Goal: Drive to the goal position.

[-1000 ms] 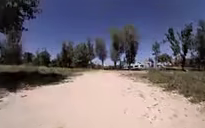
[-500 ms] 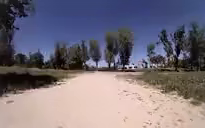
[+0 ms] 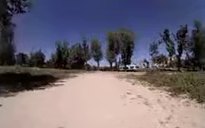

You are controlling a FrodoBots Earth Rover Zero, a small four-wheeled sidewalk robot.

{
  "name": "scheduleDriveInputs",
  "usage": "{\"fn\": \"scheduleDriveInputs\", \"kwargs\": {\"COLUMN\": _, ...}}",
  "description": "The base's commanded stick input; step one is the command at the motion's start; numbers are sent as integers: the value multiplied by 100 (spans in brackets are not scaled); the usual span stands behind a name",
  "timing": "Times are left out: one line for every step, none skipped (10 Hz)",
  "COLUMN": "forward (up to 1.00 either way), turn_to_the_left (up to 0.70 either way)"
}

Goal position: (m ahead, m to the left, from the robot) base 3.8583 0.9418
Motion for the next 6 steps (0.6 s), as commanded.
{"fn": "scheduleDriveInputs", "kwargs": {"forward": 85, "turn_to_the_left": 0}}
{"fn": "scheduleDriveInputs", "kwargs": {"forward": 85, "turn_to_the_left": 0}}
{"fn": "scheduleDriveInputs", "kwargs": {"forward": 85, "turn_to_the_left": 0}}
{"fn": "scheduleDriveInputs", "kwargs": {"forward": 85, "turn_to_the_left": 0}}
{"fn": "scheduleDriveInputs", "kwargs": {"forward": 85, "turn_to_the_left": 0}}
{"fn": "scheduleDriveInputs", "kwargs": {"forward": 85, "turn_to_the_left": 0}}
